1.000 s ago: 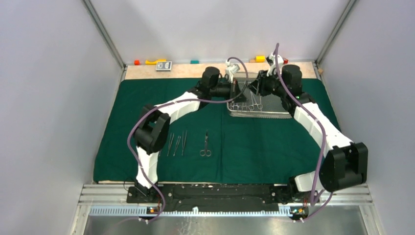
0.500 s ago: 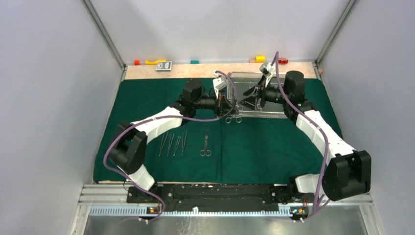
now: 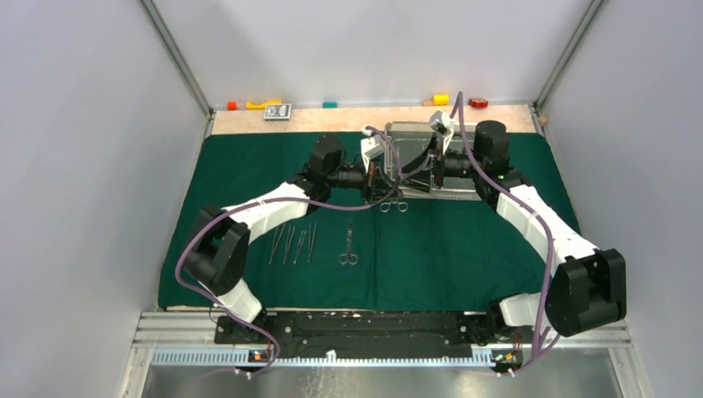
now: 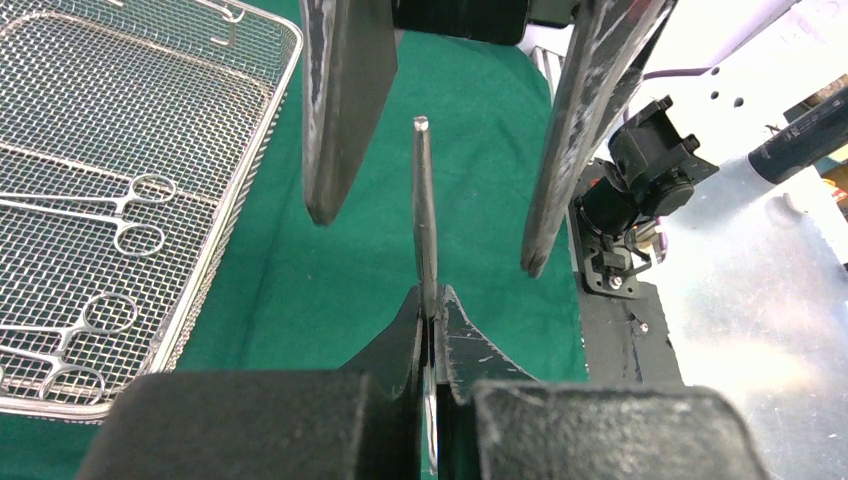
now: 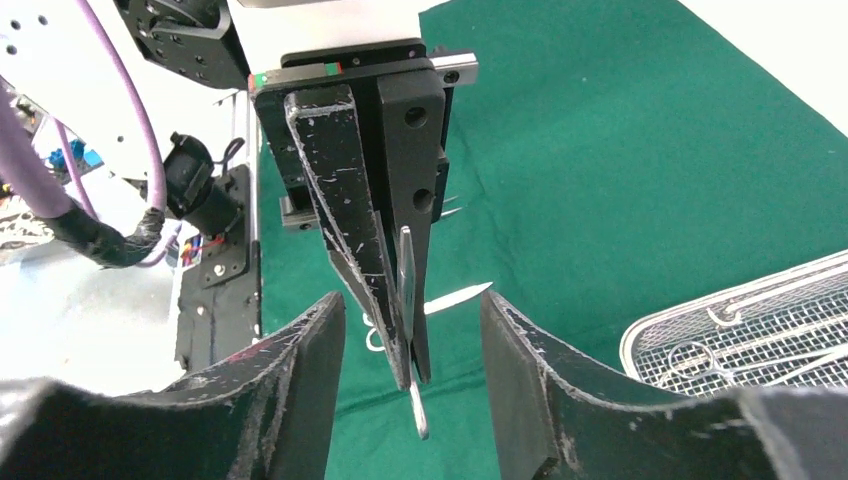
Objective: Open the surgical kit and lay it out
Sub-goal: Place the medical item in the surgical kit.
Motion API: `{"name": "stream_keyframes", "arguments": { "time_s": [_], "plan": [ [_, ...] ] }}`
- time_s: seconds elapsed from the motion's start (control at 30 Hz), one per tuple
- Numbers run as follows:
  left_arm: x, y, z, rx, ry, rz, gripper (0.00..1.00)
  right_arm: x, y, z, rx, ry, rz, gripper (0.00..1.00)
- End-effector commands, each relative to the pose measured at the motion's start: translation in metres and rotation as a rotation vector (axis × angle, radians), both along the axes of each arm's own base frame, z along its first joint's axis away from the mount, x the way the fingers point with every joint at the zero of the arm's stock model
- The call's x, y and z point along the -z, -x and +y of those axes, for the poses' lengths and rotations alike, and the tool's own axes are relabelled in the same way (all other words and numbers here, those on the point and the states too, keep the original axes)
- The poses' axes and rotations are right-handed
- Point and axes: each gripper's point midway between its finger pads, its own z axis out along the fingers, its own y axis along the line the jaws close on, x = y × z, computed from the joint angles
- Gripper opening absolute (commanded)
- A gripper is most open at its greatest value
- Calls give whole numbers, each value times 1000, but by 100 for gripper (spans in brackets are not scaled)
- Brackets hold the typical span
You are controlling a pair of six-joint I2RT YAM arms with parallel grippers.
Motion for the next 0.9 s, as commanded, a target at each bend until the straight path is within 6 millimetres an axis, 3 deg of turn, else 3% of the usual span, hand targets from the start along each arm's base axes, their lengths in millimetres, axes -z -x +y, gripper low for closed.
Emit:
{"name": "stream_keyframes", "arguments": {
  "time_s": [0.0, 0.23, 0.63, 0.77, 0.87],
  "plan": [
    [-21, 11, 1, 40, 41, -85, 0, -18, 4, 13, -72, -11, -89, 49],
    [-20, 13, 1, 44, 38, -92, 0, -20, 6, 20, -93, -12, -88, 30],
    [-17, 14, 2, 42, 32, -93, 1, -22, 5, 21, -96, -10, -84, 5],
    [-16, 13, 3, 32, 25, -106, 5, -21, 5, 20, -92, -5, -77, 0],
    [-15, 12, 5, 17, 15, -125, 15, -22, 4, 19, -76, -1, -79, 0]
  ]
}}
